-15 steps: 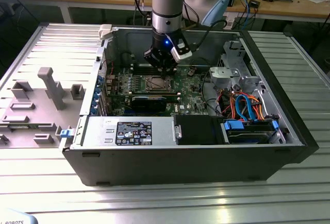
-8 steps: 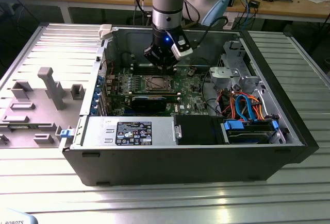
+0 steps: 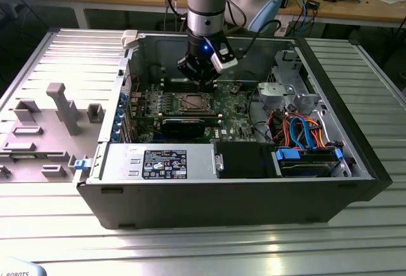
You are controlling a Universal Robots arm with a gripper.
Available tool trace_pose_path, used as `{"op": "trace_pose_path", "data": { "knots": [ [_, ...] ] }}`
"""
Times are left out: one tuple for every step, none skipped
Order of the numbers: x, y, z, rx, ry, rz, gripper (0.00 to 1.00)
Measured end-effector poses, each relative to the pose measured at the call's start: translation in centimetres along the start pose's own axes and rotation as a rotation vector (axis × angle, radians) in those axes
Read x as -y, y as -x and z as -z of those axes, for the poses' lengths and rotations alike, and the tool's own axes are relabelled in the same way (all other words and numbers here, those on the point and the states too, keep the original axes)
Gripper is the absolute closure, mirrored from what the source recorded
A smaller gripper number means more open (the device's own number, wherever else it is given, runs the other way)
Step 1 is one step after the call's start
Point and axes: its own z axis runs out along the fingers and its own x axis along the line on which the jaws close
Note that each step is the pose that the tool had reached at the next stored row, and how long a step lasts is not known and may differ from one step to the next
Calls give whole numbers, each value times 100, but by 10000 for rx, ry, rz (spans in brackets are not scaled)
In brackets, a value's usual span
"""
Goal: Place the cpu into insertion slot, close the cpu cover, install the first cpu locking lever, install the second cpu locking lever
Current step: 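Install the second cpu locking lever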
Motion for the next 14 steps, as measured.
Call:
{"op": "trace_pose_path", "data": {
  "knots": [
    [11,0,0,0,-1,0,89],
    [34,-1,1,0,0,-1,89],
    [48,-1,1,0,-1,-1,89],
    [63,-1,1,0,-1,0,89],
    [88,-2,2,0,0,0,89],
    [104,-2,2,0,0,0,89],
    [119,-2,2,0,0,0,89],
    [134,-2,3,0,0,0,89],
    [139,-2,3,0,1,0,89],
    [143,-3,3,1,1,-1,89],
    [144,-3,3,1,1,-1,89],
    [145,-3,8,0,-3,-1,89],
    [145,-2,27,-1,-5,0,89],
    [144,-2,40,-1,-4,0,89]
  ]
}}
